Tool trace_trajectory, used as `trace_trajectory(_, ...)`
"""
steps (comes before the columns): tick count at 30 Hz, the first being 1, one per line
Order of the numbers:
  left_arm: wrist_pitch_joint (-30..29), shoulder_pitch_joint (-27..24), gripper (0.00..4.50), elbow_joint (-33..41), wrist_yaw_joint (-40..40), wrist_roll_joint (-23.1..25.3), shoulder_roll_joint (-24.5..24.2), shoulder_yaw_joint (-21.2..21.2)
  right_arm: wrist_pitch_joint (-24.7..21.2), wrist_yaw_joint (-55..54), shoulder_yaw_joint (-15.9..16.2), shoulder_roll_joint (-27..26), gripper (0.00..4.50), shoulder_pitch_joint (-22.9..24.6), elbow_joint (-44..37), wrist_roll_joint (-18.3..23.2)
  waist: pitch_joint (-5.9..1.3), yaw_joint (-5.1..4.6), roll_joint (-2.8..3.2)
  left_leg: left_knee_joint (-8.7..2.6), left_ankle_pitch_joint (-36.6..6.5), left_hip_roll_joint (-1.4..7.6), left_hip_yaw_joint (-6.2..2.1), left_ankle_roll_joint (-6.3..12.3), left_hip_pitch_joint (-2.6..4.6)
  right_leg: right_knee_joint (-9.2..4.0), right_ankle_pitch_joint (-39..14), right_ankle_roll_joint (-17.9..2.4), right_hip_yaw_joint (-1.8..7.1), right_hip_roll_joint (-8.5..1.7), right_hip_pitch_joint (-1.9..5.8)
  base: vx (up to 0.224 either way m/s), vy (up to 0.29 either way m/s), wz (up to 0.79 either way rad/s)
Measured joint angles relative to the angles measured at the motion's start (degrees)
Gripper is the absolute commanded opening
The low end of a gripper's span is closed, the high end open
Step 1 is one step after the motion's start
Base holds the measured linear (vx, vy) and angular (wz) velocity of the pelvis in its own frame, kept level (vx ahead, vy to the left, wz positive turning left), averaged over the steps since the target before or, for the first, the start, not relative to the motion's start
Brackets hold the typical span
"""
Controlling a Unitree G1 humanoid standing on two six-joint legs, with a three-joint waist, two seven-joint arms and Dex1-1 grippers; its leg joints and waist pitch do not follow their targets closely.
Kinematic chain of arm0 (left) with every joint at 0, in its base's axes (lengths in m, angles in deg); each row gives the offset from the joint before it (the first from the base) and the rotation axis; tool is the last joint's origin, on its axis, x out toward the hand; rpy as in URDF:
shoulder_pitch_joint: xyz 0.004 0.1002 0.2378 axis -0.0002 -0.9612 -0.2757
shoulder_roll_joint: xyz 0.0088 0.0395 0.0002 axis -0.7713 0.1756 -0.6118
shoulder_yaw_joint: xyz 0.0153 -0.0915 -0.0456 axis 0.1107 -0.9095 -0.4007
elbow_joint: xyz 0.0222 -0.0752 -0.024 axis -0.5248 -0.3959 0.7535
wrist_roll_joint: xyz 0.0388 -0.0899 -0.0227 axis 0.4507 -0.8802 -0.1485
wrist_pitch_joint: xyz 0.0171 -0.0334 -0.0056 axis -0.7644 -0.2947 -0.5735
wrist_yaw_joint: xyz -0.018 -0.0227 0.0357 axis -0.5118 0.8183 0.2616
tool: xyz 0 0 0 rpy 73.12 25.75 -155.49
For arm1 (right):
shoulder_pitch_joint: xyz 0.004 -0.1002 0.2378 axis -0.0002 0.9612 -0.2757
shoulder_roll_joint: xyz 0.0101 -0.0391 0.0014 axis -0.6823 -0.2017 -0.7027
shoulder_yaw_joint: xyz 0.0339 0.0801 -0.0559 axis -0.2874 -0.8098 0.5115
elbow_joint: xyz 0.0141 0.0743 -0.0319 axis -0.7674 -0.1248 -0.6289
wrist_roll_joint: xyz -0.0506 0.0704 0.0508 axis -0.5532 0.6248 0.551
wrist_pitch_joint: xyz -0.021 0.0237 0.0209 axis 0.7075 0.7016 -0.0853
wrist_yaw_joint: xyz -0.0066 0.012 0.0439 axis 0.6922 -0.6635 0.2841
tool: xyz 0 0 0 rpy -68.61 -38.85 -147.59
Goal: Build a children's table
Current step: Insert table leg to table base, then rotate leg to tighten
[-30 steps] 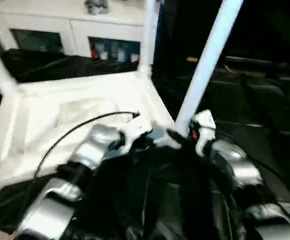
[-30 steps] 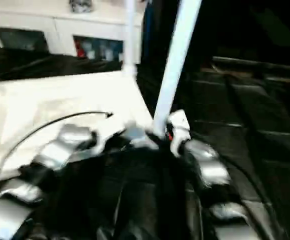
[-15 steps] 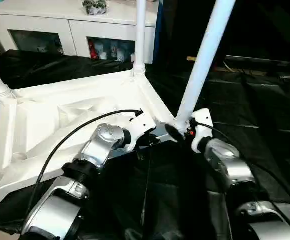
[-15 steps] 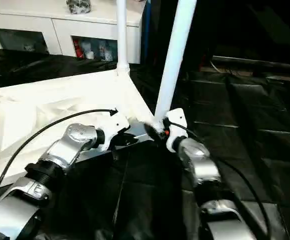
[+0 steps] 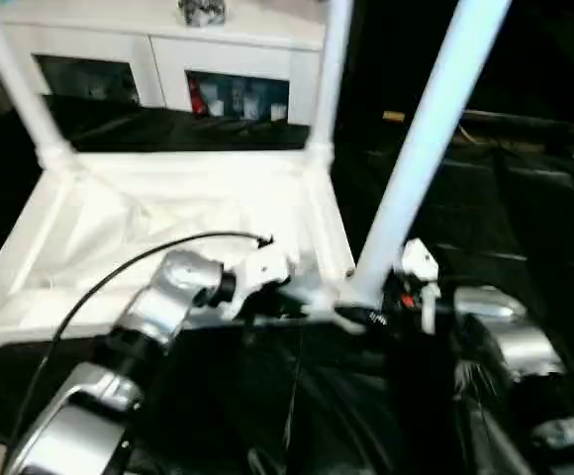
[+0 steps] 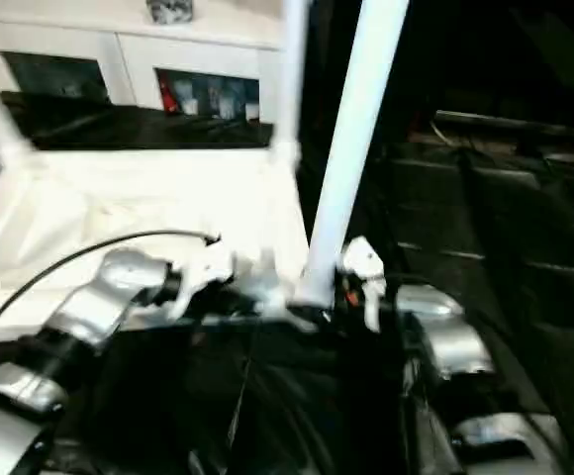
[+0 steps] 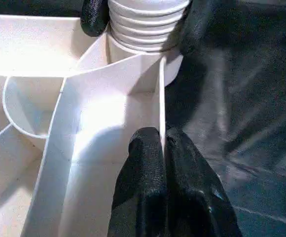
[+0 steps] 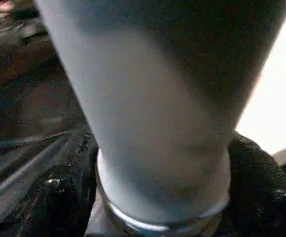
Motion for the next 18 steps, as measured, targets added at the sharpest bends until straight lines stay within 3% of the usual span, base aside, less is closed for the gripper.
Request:
trace_trajectory(9,0.37,-0.51,0.0,0.54,-1.56,-0.7,-1.08,-0.03,-0.02,1.07,0.51,-0.95,2.82,0.69,-1.26,0.08,-0.01,-0.1,0.01,-0.01,-0.02,0.02,0.0,-0.04,0.01,0.0,0.0,0.0,-0.01,0.0,0.0,0.0,0.0,0.0)
trace_trajectory(12,0.32,-0.23,0.0,-0.57,2.42,0.33,-0.03,-0.91,0.23,-4.64,-1.95,-3.34,2.81,1.24,0.06,-0.03,-0.03,-0.28,0.05,0.0,-0.14,0.02,0.0,-0.25,0.1,0.04,0.04,-0.05,0.0,0.0,0.05,0.0,0.0,0.0)
trace_trajectory(18,-2.18,3.45,0.0,-6.88,17.3,2.86,6.23,-2.8,1.85,-27.27,-7.96,-10.96,2.79,-1.97,7.85,-1.44,-0.03,-1.37,0.06,0.02,-0.14,0.01,0.0,-0.32,0.22,-0.01,0.21,-0.17,0.01,-0.01,0.1,0.0,0.0,0.0)
